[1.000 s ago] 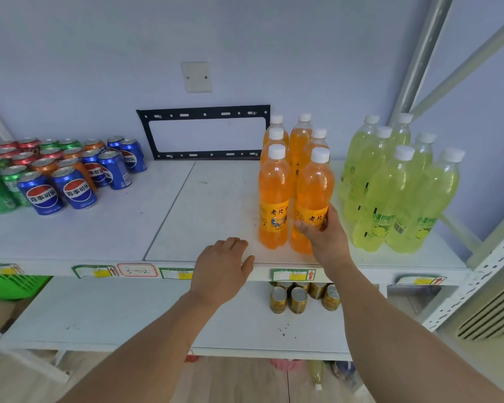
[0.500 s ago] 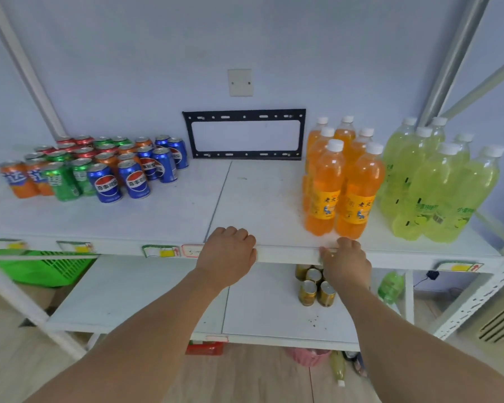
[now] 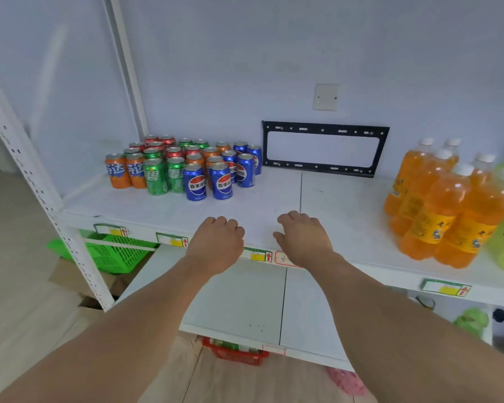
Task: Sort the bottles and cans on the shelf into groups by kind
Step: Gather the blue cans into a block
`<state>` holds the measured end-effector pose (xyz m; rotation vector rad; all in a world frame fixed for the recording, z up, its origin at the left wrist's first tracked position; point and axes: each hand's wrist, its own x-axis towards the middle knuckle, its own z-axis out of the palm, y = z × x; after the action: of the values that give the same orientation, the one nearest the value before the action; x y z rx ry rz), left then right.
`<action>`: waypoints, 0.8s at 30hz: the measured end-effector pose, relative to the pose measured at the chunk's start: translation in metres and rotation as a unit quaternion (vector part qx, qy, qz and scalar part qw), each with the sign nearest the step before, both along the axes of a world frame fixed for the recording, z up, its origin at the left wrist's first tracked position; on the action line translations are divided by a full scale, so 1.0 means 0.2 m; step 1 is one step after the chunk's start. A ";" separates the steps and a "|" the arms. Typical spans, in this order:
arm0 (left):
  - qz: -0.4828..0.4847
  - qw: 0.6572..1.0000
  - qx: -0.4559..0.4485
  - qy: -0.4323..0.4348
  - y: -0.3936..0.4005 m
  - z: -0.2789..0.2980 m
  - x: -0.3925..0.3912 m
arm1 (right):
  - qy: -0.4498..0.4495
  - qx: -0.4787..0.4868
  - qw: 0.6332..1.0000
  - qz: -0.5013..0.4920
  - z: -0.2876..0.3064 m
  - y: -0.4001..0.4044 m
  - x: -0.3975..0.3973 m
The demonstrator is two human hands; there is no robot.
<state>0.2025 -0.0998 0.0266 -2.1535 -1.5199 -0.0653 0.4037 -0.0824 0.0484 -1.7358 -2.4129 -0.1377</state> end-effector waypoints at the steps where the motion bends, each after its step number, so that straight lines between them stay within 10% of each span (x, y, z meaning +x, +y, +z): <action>1: 0.009 1.000 0.003 -0.011 0.04 0.00 -0.04 | 0.000 -0.001 1.000 0.007 0.00 0.06 -0.05; 12: 0.194 0.959 0.002 -0.208 0.61 -0.06 -0.47 | 0.108 -0.103 0.988 0.025 -0.03 0.84 -0.52; 24: 0.141 0.682 -0.084 -0.712 1.19 -0.27 -0.70 | 0.478 -0.230 0.846 -0.060 -0.29 1.34 -0.89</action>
<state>0.0632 0.1389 -0.0272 -1.8100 -2.6217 -1.9402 0.2254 0.1850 -0.0101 -1.5267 -1.6290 1.1025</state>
